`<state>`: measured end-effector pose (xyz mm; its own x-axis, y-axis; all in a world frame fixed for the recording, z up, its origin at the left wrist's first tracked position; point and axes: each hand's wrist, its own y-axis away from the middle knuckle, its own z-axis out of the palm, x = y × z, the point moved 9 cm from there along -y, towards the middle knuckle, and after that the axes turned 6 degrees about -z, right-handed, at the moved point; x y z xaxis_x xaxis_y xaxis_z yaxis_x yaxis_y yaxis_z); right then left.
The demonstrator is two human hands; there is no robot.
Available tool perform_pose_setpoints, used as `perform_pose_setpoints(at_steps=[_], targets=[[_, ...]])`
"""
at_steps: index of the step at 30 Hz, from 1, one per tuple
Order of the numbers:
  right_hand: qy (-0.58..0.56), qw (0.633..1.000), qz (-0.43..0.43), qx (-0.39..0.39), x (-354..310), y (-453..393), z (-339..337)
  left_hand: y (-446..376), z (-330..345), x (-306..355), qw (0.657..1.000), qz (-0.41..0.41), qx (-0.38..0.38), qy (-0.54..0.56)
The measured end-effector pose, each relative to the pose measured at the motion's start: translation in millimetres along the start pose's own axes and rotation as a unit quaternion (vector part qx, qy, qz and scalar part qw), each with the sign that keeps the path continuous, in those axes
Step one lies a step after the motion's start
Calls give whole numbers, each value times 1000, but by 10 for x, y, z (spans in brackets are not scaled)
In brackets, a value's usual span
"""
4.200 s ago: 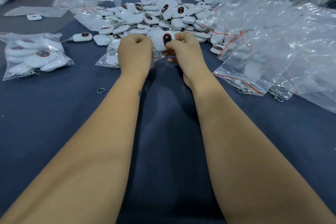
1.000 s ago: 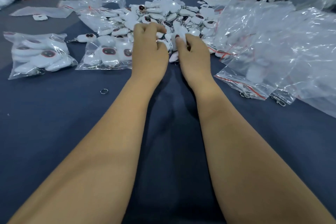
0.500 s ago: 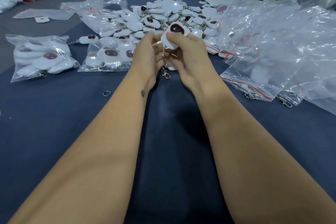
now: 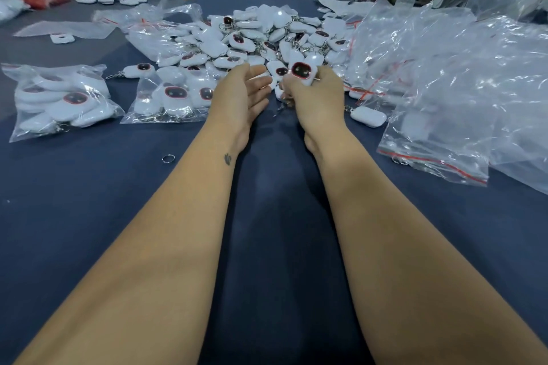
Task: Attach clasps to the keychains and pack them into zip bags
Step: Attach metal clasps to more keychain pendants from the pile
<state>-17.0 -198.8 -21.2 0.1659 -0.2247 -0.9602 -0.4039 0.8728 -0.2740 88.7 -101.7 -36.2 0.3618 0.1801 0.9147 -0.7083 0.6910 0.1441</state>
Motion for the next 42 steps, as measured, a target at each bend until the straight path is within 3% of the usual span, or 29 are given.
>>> perform_pose_setpoints(at_steps=[3, 5, 25, 32, 42], targets=[[-42, 991, 16, -128, 25, 109, 355, 9, 41, 31, 999, 10, -17, 28], [-27, 986, 19, -165, 34, 151, 443, 12, 47, 26, 999, 7, -17, 36], [-56, 982, 51, -172, 57, 98, 405, 49, 89, 48, 997, 34, -36, -62], [-134, 973, 91, -163, 34, 121, 394, 44, 93, 57, 994, 53, -51, -80], [-84, 980, 56, -170, 26, 115, 399, 50, 117, 60, 998, 22, -47, -37]])
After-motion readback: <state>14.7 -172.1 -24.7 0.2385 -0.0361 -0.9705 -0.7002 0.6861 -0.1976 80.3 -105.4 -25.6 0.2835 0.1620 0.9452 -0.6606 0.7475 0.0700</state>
